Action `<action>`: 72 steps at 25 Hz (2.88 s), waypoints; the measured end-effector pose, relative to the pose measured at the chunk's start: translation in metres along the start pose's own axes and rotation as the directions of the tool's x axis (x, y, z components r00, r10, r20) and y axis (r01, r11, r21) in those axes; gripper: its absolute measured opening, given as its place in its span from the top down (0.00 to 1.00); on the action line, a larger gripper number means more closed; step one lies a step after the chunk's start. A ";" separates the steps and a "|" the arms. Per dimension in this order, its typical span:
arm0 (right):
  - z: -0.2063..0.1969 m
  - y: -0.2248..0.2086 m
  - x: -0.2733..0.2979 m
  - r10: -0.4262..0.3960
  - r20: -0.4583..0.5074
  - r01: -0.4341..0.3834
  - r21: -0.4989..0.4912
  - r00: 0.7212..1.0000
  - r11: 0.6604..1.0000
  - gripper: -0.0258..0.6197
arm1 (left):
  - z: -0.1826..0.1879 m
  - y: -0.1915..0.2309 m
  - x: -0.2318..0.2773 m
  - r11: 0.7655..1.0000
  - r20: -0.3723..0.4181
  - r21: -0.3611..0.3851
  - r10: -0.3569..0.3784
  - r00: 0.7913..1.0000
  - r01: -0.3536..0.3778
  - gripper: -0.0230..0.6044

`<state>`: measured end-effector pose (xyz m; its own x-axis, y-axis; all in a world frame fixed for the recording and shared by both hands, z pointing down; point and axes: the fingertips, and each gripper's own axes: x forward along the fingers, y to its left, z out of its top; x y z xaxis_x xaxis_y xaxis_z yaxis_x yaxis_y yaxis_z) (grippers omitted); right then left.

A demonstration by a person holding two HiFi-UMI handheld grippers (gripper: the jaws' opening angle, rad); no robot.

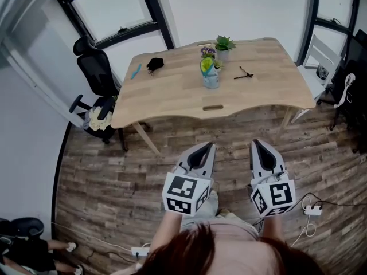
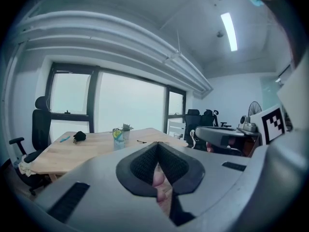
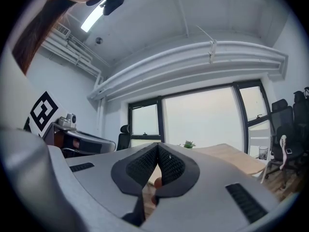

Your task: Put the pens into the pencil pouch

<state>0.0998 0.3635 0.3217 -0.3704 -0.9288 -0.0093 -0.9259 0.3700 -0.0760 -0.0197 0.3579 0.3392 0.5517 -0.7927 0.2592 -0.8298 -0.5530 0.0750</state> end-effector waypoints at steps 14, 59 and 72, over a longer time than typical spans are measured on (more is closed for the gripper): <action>-0.008 -0.024 0.099 -0.041 -0.036 0.040 -0.049 0.999 0.998 0.96 | 0.019 0.072 0.081 0.999 0.002 -0.016 -0.032 0.999 0.032 0.96; -0.012 -0.139 0.327 -0.088 -0.036 0.086 -0.068 0.995 0.994 0.96 | 0.054 0.239 0.298 0.992 -0.028 -0.129 -0.010 1.000 0.006 0.96; -0.033 -0.203 0.379 -0.082 -0.116 0.076 -0.051 0.990 0.996 0.96 | 0.037 0.278 0.354 0.975 -0.113 -0.215 0.039 0.993 -0.063 0.96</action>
<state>0.1445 -0.0631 0.3666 -0.2996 -0.9474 0.1124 -0.9540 0.2986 -0.0259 -0.0521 -0.0864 0.4165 0.5059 -0.7794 0.3695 -0.8614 -0.4343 0.2635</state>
